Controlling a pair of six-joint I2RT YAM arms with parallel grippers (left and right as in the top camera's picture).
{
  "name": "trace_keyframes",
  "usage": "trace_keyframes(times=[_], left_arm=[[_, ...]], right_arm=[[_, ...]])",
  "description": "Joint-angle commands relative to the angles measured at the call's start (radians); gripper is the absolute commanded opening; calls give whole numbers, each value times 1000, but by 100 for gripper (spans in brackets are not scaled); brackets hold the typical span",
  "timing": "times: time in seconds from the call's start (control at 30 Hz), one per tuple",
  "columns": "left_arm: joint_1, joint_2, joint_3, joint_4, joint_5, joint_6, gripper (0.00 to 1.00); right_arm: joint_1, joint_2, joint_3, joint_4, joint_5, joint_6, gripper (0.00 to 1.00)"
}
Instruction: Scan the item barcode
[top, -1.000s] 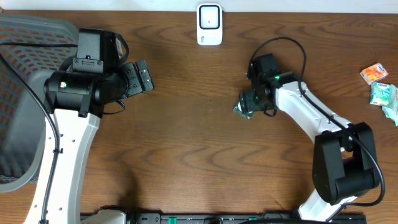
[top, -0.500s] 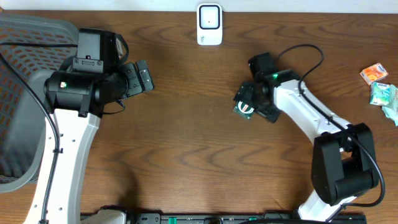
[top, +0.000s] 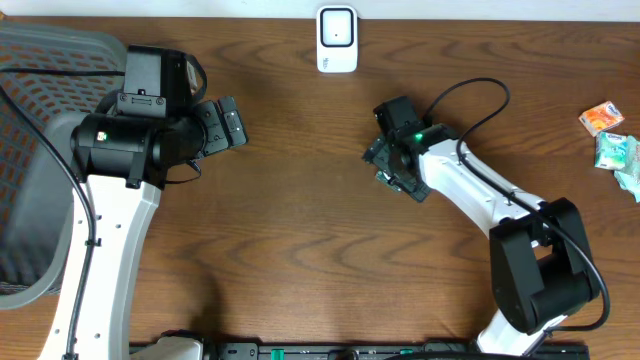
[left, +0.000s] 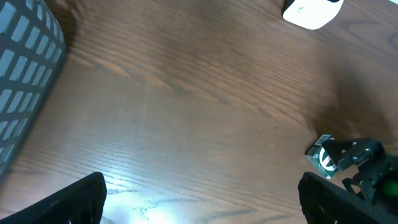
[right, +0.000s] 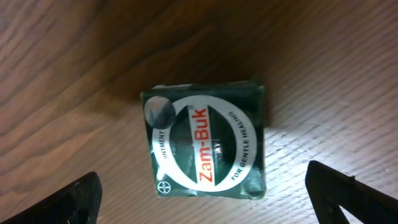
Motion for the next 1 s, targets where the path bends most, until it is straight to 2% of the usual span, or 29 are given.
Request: trace_keyframes(times=[0.0, 0.13, 0.27, 0.33, 0.43, 0.57, 0.97], left_arm=[[4, 0, 12, -3, -6, 6, 98], [4, 0, 12, -3, -6, 6, 98], [4, 0, 12, -3, -6, 6, 98], [4, 0, 12, -3, -6, 6, 98], [4, 0, 12, -3, -6, 6, 98], [4, 0, 12, -3, -6, 6, 98], [4, 0, 12, -3, -6, 6, 98]], right_arm=[[5, 50, -7, 4, 33, 25, 99], [2, 81, -7, 4, 34, 20, 98], [0, 84, -7, 9, 32, -11, 87], [0, 84, -7, 10, 32, -36, 79], [-1, 84, -6, 10, 32, -103, 75], [-1, 83, -5, 14, 27, -194, 64], [-29, 66, 60, 20, -123, -420, 61]])
